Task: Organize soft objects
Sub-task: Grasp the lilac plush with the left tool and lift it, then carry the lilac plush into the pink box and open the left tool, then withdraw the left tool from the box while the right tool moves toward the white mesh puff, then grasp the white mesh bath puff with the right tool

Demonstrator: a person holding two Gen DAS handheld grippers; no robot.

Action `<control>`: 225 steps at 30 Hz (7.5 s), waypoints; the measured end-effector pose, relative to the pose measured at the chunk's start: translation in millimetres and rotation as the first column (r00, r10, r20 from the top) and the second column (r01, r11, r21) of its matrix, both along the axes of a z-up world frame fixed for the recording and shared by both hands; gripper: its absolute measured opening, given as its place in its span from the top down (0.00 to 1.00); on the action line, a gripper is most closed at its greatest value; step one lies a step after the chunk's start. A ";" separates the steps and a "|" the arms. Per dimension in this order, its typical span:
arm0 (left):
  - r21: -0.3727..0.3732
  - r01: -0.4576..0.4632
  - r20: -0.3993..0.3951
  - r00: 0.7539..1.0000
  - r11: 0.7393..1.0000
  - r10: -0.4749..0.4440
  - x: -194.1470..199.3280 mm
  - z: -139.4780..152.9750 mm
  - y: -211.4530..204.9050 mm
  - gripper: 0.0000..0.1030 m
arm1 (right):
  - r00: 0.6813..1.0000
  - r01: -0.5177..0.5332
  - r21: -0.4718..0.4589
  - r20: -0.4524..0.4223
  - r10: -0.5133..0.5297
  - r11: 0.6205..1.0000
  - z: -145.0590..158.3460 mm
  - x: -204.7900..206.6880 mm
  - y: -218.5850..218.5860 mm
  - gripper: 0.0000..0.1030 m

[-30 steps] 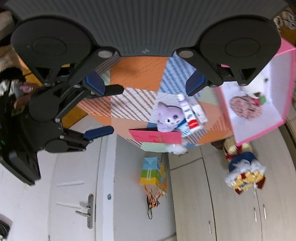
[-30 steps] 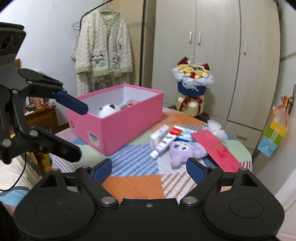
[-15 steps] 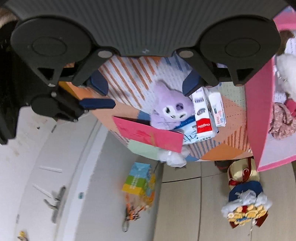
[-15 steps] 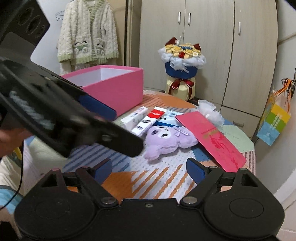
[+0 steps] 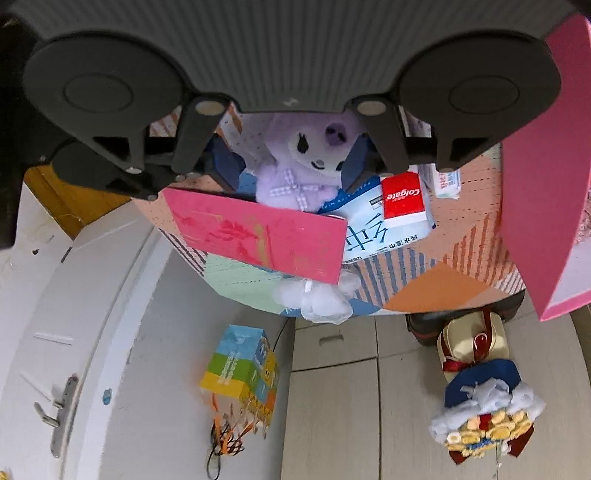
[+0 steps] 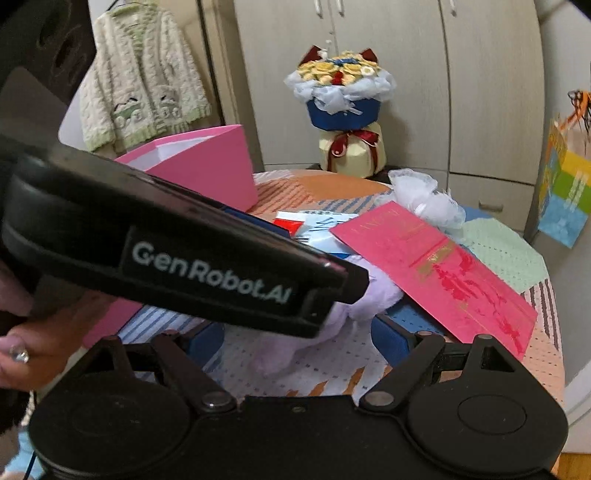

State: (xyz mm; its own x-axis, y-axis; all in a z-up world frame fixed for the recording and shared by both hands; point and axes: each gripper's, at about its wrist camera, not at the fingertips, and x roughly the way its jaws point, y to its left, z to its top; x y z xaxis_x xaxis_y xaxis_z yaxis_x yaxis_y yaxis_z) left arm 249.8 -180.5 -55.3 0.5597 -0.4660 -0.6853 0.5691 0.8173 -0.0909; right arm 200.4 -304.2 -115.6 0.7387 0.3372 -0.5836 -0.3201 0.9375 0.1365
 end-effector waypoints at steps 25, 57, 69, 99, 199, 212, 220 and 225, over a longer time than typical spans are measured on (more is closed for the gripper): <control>-0.024 -0.060 -0.163 0.985 0.998 0.055 36.4 -30.1 13.4 0.41 | 1.000 0.019 -0.087 0.011 -0.018 0.996 -12.0 5.3 11.3 0.37; -0.067 0.009 -0.209 0.978 0.998 -0.022 -9.7 -12.3 32.2 0.45 | 1.000 0.010 0.004 0.021 -0.010 1.000 7.2 -42.0 17.1 0.53; -0.034 -0.013 -0.149 0.989 0.999 0.008 -35.7 17.5 47.7 0.45 | 0.999 -0.020 0.032 0.048 0.018 0.999 26.3 -60.9 31.9 0.53; -0.177 -0.128 -0.198 0.976 0.976 0.092 -160.5 62.8 172.2 0.45 | 0.964 -0.253 0.059 -0.067 0.256 0.966 90.7 -149.3 114.7 0.53; -0.026 0.068 0.165 0.984 0.997 -0.062 -180.3 87.8 125.7 0.26 | 0.993 -0.100 0.015 0.057 0.100 0.995 139.6 -122.8 -2.3 0.26; -0.022 0.004 0.074 0.997 1.000 -0.002 -116.7 20.2 71.3 0.28 | 0.993 -0.081 0.021 0.090 0.079 0.996 97.7 -59.9 -20.6 0.25; 0.017 -0.077 0.058 0.995 0.997 0.076 -81.0 -17.0 52.8 0.29 | 0.995 -0.020 0.007 0.103 0.019 1.000 75.6 10.4 -41.0 0.25; 0.011 -0.106 0.033 0.994 0.994 0.106 -66.0 -31.0 49.3 0.30 | 0.996 0.006 -0.012 0.088 -0.005 1.000 62.8 54.4 -54.4 0.25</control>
